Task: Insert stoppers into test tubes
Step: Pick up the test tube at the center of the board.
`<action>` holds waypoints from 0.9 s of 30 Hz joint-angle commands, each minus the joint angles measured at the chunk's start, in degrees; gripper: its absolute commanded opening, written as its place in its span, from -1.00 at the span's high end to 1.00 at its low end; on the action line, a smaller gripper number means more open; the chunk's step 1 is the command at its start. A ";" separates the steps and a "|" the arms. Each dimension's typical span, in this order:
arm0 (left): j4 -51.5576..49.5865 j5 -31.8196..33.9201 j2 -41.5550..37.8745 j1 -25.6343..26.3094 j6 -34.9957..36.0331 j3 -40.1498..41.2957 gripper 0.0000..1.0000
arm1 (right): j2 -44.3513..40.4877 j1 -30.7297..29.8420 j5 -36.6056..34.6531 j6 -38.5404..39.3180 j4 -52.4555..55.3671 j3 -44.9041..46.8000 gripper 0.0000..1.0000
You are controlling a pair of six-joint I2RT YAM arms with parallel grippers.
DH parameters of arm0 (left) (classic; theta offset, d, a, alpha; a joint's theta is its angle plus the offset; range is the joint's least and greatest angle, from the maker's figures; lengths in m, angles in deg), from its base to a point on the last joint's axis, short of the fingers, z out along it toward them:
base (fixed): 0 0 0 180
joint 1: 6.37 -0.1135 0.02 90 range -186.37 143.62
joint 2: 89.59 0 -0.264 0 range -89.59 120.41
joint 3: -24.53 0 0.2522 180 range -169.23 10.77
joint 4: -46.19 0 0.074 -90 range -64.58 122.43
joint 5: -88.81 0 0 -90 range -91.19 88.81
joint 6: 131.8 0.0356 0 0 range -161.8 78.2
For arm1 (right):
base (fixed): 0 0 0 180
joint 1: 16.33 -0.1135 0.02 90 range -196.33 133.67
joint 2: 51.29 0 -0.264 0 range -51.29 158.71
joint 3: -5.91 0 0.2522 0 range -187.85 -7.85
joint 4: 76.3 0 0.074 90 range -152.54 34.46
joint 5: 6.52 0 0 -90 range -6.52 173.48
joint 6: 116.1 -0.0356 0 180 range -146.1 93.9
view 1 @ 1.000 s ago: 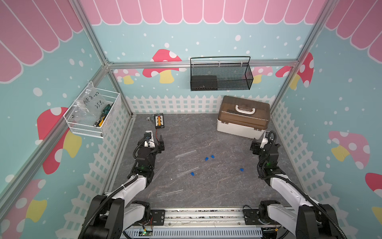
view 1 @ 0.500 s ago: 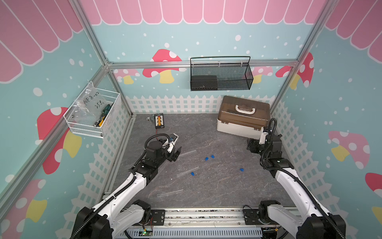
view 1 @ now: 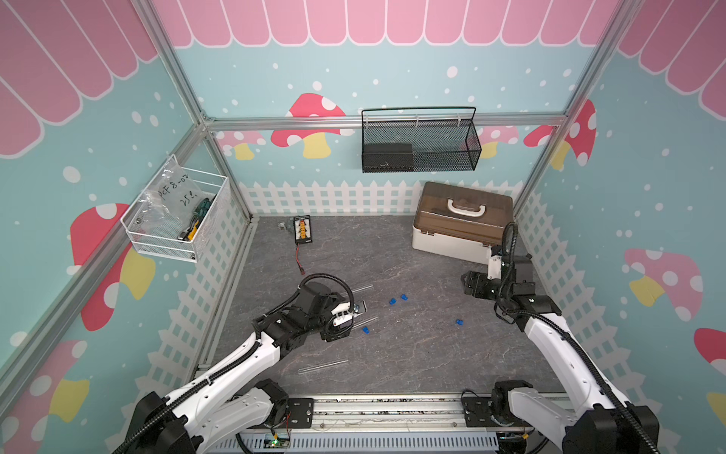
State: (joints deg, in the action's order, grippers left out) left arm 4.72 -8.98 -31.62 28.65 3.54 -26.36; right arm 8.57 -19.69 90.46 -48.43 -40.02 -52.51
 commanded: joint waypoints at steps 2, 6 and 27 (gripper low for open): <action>-5.52 -1.30 3.75 2.58 5.25 -0.53 -0.54 | 0.53 0.04 0.84 0.35 1.47 -1.00 -0.70; -2.95 1.97 9.36 4.26 1.42 -2.56 -0.44 | 0.61 0.04 0.99 0.27 1.47 -0.69 -0.70; -1.39 5.45 27.57 3.57 -3.98 -9.45 0.00 | 0.43 0.06 1.27 0.53 1.47 -0.52 -0.70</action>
State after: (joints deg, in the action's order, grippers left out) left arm 3.15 -3.73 -4.84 32.63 0.06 -34.23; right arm 8.96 -19.69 91.07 -48.36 -39.38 -52.51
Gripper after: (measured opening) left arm 0.506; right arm 0.849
